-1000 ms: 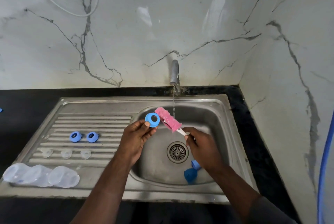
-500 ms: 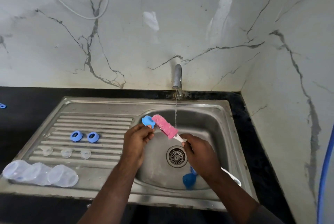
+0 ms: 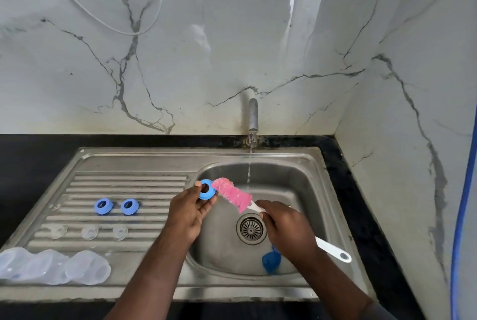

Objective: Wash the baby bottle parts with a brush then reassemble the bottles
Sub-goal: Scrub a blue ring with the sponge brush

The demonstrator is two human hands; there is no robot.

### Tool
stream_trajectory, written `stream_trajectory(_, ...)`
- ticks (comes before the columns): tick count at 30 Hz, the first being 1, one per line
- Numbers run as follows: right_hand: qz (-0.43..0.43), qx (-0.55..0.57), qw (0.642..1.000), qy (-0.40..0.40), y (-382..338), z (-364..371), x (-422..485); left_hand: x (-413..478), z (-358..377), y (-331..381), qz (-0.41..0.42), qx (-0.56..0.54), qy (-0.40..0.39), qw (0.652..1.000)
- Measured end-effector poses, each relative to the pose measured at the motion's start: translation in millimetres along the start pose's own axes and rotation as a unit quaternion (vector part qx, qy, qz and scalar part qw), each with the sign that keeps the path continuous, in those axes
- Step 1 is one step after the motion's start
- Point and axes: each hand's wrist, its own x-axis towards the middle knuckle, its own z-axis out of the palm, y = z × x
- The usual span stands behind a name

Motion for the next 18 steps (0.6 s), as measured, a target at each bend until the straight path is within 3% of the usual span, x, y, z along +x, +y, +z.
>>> stream_trajectory(8,0.022,0.011,0.998,0.055,-15,3,7,1,8,-5,0.019,0.039,-0.048,0.998)
stream_trajectory(18,-0.028,-0.010,0.999,0.045,-15,11,-5,9,12,1,-0.028,-0.064,0.034,0.997)
